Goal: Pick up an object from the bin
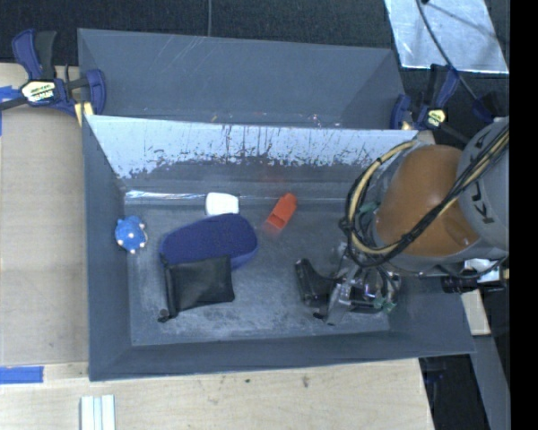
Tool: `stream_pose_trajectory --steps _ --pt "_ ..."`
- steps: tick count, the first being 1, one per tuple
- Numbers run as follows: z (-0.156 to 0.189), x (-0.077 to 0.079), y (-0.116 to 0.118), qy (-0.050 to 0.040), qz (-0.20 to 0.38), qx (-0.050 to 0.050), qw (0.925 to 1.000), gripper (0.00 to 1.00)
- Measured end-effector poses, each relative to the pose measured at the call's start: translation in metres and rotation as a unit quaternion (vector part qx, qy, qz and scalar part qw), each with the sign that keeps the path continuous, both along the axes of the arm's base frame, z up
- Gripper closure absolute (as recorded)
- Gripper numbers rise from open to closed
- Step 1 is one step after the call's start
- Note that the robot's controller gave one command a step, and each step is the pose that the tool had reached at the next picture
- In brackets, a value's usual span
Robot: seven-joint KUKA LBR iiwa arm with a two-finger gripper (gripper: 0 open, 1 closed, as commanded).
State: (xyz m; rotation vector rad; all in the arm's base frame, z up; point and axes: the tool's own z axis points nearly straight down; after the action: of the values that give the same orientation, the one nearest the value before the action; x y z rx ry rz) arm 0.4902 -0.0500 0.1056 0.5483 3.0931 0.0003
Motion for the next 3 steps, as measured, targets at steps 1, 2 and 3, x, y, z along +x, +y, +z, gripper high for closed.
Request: stream_pose_trajectory --steps 1,2,3 --pt "-0.0370 0.0108 -0.0115 0.0029 -0.062 0.001 0.9981 0.00" --pt "-0.0368 0.0113 -0.0117 0.0025 -0.060 0.000 0.9982 0.00" --pt "-0.0357 0.0130 -0.0110 0.0005 -0.060 0.001 0.9982 1.00"
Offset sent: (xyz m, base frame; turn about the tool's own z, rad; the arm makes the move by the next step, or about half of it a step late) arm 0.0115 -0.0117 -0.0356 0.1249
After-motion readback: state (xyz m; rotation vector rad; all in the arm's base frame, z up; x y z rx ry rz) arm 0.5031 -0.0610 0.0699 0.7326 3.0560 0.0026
